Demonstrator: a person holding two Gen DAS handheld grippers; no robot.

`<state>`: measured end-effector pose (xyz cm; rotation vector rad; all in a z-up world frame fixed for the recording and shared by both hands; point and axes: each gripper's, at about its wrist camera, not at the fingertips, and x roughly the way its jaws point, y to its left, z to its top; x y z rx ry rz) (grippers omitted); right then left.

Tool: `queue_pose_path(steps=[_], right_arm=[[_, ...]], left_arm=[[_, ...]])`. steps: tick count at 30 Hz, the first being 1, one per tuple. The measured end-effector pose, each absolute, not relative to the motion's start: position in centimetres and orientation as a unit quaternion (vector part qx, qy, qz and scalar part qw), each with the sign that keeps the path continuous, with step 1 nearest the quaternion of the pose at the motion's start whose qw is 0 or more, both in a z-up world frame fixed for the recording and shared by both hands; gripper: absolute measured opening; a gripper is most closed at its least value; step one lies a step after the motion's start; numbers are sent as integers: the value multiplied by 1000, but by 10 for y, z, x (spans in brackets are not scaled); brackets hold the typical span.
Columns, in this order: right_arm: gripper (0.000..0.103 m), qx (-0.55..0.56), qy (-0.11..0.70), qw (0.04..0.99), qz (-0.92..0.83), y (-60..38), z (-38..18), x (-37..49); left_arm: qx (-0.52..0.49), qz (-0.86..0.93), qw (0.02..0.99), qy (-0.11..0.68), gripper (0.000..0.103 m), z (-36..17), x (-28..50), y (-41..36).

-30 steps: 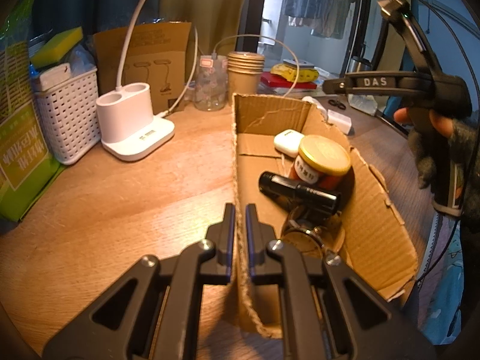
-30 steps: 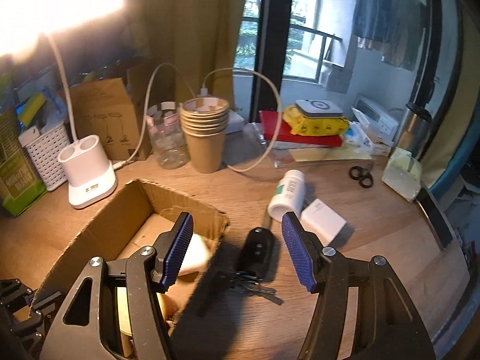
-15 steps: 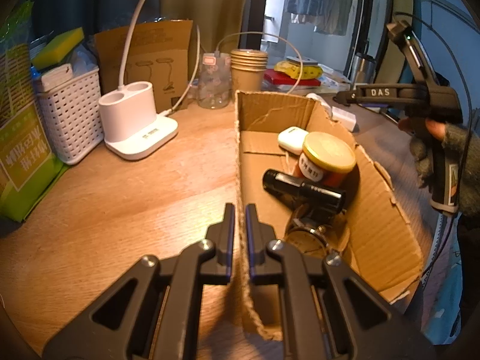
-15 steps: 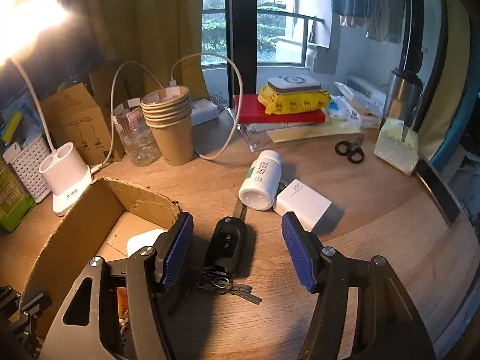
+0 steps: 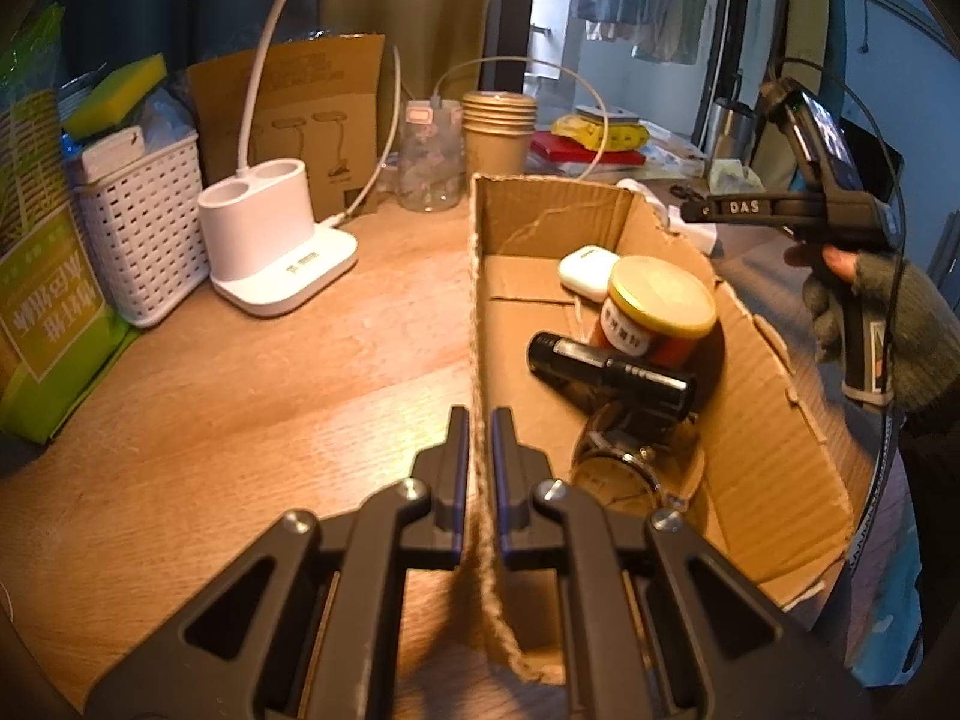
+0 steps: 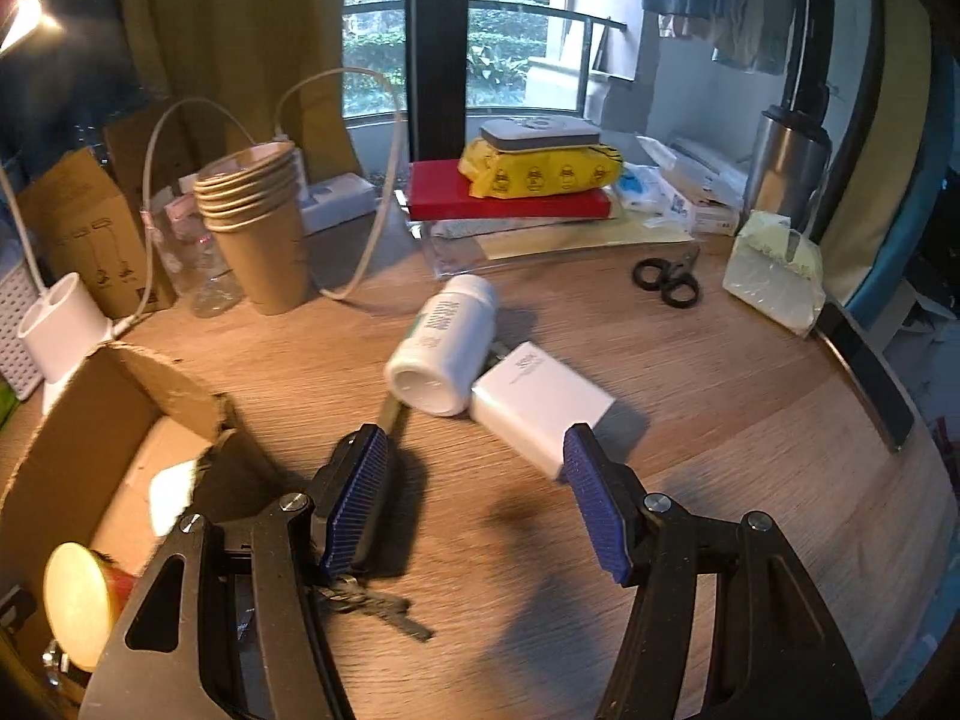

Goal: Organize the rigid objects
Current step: 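Move the right gripper to the white rectangular charger, then grasp the white rectangular charger with the right gripper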

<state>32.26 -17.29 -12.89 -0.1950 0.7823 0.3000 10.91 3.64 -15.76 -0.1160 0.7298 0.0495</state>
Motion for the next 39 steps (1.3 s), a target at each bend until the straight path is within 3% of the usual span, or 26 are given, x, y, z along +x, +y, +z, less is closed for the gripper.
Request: queue_pose_path(steps=[39], right_arm=[[65, -179, 415, 857, 246, -186, -164, 400]], left_arm=[[-47, 35, 930, 363, 7, -160, 111, 35]])
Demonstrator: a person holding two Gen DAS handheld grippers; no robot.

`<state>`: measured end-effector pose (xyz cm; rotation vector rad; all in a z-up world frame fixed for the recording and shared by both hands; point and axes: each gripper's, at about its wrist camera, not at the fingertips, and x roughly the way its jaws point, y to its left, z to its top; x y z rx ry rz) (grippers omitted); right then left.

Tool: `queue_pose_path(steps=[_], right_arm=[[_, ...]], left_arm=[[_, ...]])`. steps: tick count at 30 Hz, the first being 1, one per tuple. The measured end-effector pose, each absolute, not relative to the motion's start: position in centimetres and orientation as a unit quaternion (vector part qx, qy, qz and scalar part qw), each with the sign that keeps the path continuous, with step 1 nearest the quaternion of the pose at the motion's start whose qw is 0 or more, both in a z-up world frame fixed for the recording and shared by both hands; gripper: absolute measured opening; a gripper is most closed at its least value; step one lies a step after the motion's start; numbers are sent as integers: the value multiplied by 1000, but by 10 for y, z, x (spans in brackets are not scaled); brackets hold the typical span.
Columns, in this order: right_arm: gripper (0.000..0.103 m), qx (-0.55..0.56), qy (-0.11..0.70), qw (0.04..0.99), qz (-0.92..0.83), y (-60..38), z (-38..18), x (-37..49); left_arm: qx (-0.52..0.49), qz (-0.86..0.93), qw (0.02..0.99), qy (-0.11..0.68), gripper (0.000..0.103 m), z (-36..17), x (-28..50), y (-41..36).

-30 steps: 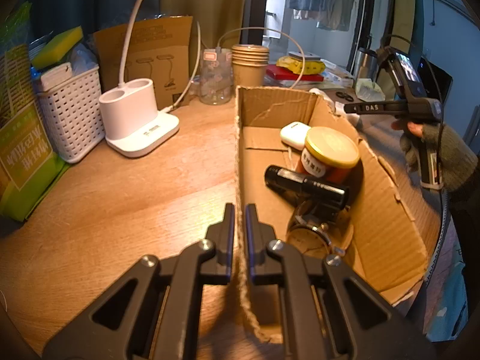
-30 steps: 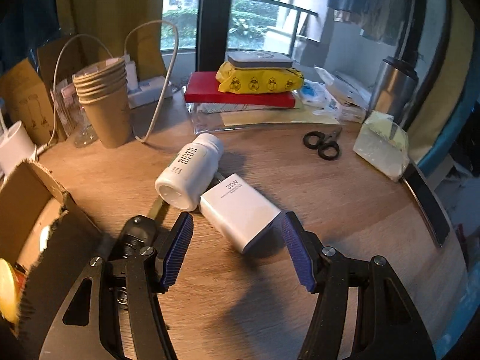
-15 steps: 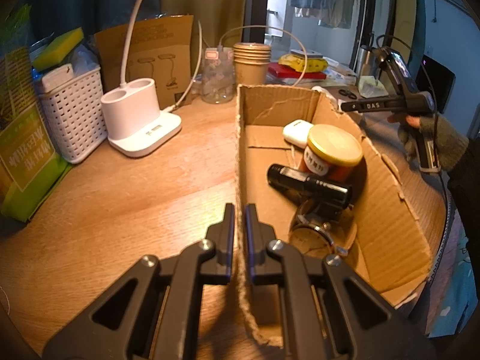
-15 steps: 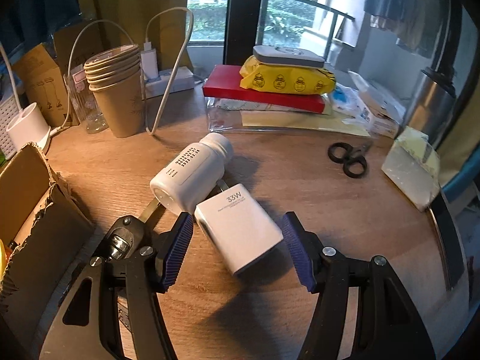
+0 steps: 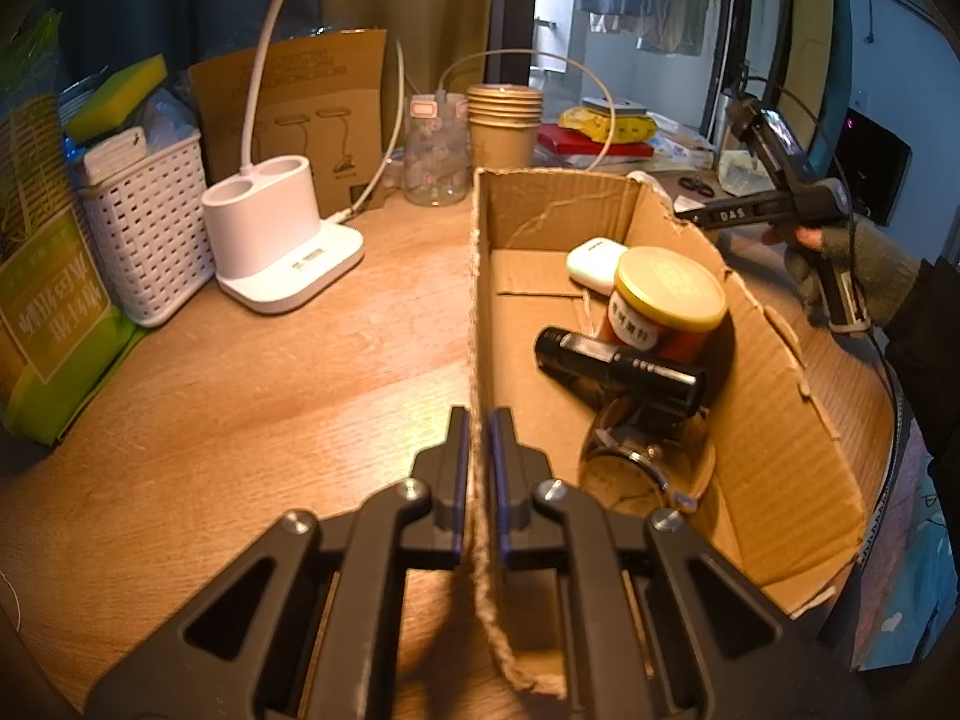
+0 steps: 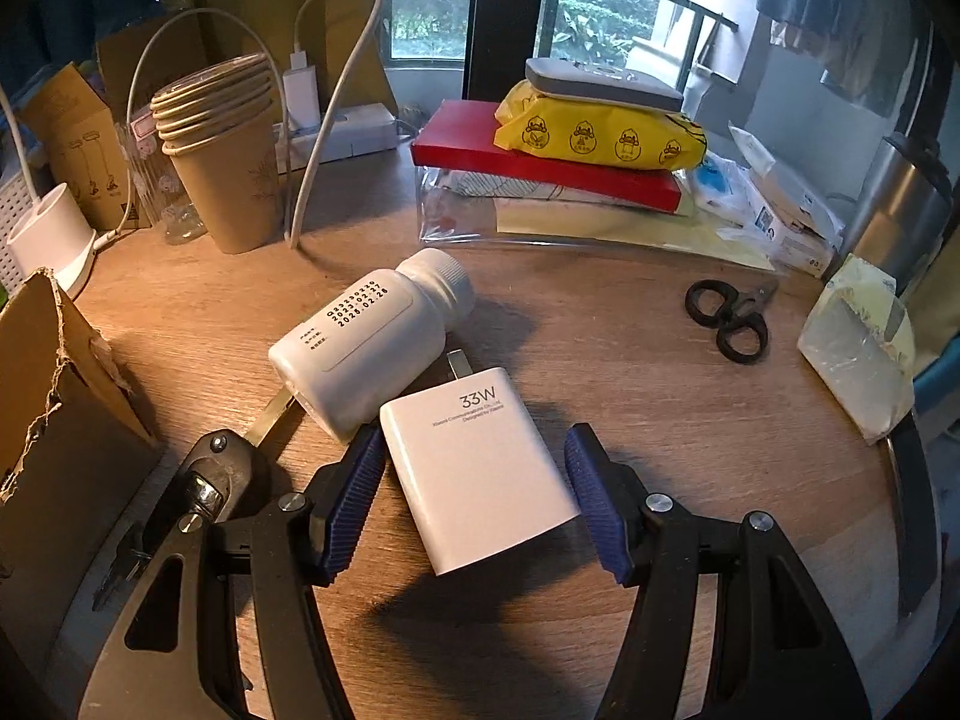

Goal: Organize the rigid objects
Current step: 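Grasp the white rectangular charger with the right gripper, then carry the charger into the box and lower it beside the earbud case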

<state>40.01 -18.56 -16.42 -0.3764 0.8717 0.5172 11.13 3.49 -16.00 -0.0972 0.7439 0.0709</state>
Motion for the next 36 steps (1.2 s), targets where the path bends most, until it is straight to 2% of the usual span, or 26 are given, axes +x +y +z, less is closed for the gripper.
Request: queue_pose_path(steps=[11, 20, 36], right_arm=[[55, -173, 410, 865, 230, -189, -163, 387], [51, -164, 390, 880, 215, -196, -144, 364], [51, -171, 355, 895, 208, -185, -103, 324]], left_arm=[[-47, 35, 930, 363, 7, -160, 111, 35], [-48, 34, 932, 356, 7, -157, 110, 34], [-48, 31, 936, 347, 7, -155, 106, 33]])
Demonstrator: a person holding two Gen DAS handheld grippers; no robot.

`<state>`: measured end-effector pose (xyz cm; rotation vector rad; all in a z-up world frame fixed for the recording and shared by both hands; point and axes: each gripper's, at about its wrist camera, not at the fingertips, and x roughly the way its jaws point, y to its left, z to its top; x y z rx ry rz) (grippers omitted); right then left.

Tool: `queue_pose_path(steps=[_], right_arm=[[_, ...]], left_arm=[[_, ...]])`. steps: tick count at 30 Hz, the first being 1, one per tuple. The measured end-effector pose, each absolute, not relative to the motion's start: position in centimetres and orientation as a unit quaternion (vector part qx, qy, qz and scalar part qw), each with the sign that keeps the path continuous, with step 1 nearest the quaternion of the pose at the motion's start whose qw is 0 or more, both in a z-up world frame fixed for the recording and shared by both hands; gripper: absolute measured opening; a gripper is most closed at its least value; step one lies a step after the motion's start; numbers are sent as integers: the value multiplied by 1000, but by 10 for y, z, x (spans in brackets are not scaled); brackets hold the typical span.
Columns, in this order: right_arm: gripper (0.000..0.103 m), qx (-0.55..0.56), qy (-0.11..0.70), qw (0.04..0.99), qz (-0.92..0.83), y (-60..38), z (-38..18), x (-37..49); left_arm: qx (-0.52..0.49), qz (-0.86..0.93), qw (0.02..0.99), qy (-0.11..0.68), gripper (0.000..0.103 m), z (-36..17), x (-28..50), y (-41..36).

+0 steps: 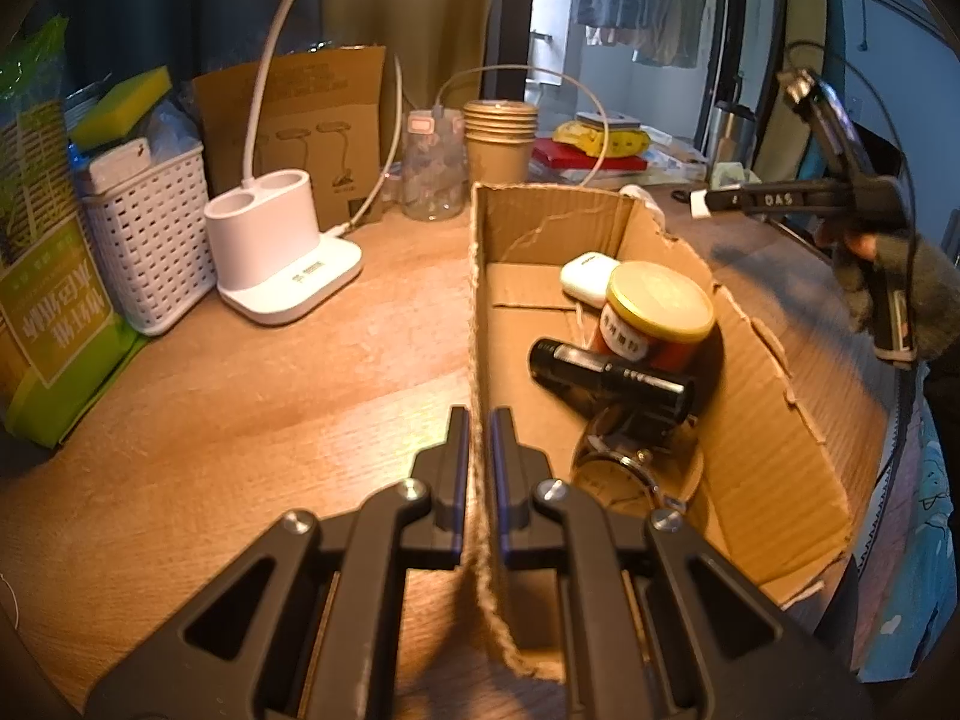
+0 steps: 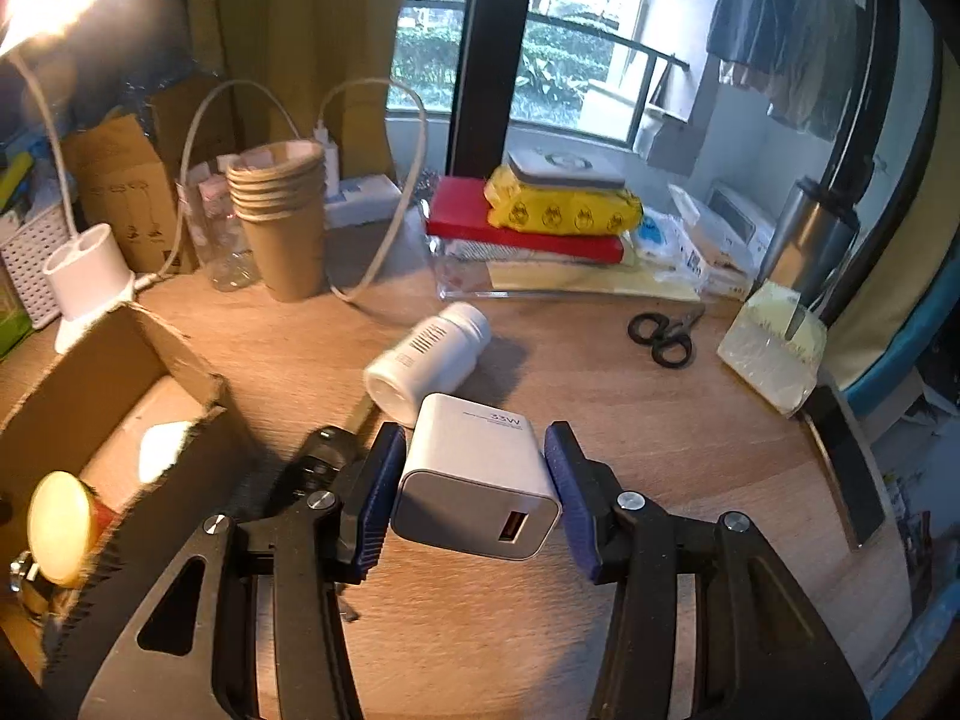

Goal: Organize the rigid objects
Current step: 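Carry the charger into the box and lower it beside the earbud case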

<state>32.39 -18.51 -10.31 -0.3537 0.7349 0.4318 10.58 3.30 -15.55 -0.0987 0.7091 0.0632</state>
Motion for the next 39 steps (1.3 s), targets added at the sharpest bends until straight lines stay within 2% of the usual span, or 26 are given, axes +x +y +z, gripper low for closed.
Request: queue_pose_path(steps=[16, 39], right_arm=[[51, -208, 294, 901, 241, -143, -52, 264], [51, -241, 297, 870, 311, -67, -66, 216]], left_arm=[[-49, 28, 939, 339, 7, -153, 102, 32], [-52, 23, 940, 336, 7, -152, 102, 31]])
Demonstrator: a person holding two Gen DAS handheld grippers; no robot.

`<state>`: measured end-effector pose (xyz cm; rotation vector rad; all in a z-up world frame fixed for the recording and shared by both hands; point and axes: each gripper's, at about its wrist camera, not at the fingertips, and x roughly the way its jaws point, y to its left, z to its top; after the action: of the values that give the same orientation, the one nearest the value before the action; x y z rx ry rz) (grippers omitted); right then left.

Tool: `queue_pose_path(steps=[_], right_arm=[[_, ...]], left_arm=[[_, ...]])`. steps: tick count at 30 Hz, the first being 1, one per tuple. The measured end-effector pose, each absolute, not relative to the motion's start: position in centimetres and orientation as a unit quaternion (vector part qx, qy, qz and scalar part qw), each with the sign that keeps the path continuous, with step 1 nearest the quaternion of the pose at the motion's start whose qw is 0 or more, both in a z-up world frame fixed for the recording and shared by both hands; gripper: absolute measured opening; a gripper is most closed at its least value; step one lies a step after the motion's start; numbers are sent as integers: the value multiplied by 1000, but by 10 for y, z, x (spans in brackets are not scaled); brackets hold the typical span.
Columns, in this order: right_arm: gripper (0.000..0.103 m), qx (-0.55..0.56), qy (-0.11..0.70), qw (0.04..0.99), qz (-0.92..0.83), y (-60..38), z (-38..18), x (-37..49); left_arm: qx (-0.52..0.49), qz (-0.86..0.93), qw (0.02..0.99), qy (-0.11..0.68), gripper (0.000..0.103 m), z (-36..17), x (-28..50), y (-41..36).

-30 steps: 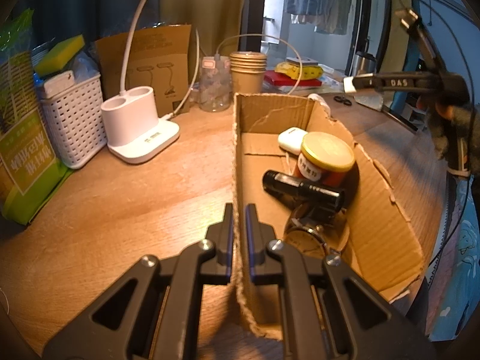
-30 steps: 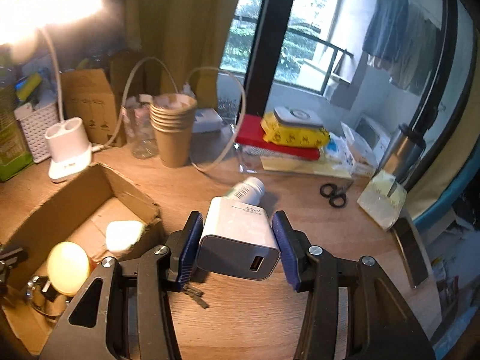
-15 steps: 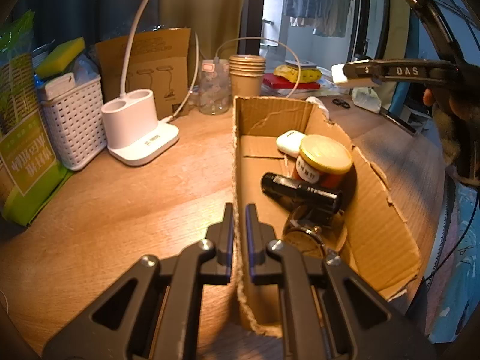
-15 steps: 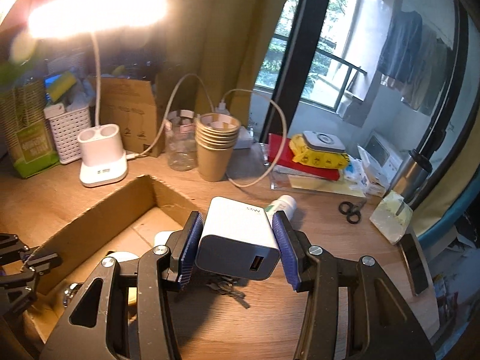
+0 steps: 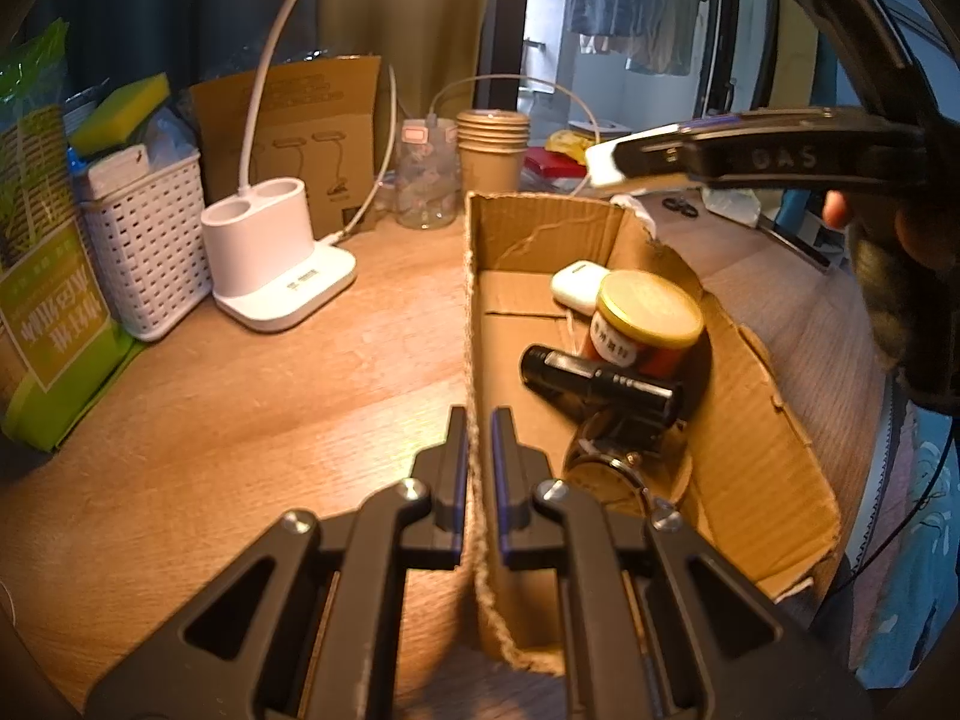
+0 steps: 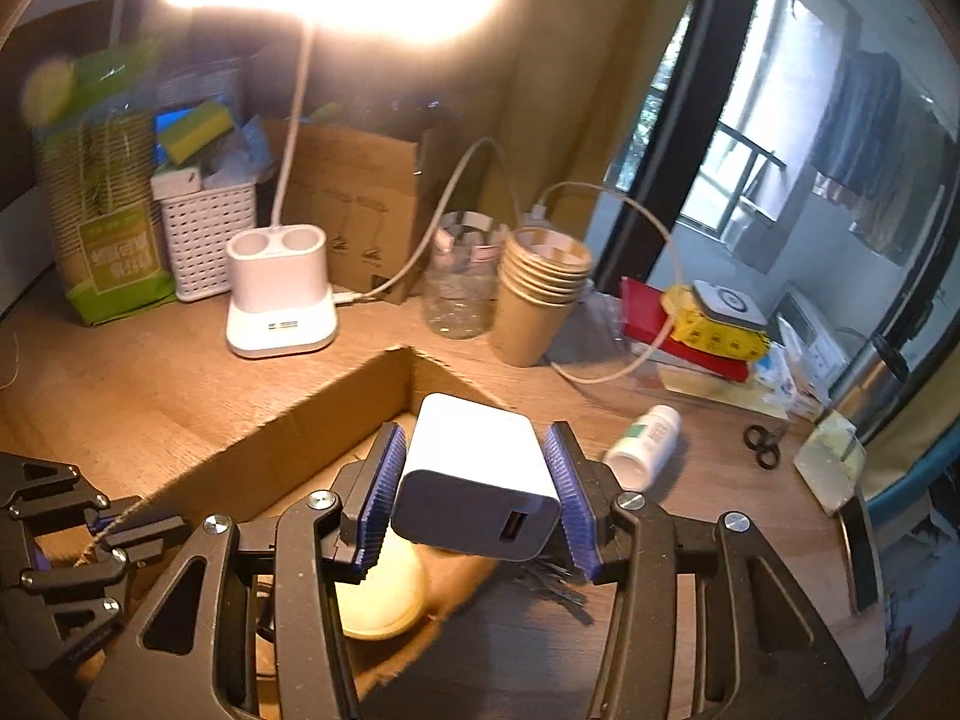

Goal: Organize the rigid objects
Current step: 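Carry the charger into the box and lower it beside the earbud case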

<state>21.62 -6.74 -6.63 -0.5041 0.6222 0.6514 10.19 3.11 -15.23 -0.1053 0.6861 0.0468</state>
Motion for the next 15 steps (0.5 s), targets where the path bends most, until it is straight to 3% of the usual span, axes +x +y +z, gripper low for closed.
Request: queue_pose_path(steps=[15], right_arm=[[51, -271, 321, 846, 329, -25, -95, 218]], left_arm=[[-60, 16, 941, 334, 7, -151, 100, 32]])
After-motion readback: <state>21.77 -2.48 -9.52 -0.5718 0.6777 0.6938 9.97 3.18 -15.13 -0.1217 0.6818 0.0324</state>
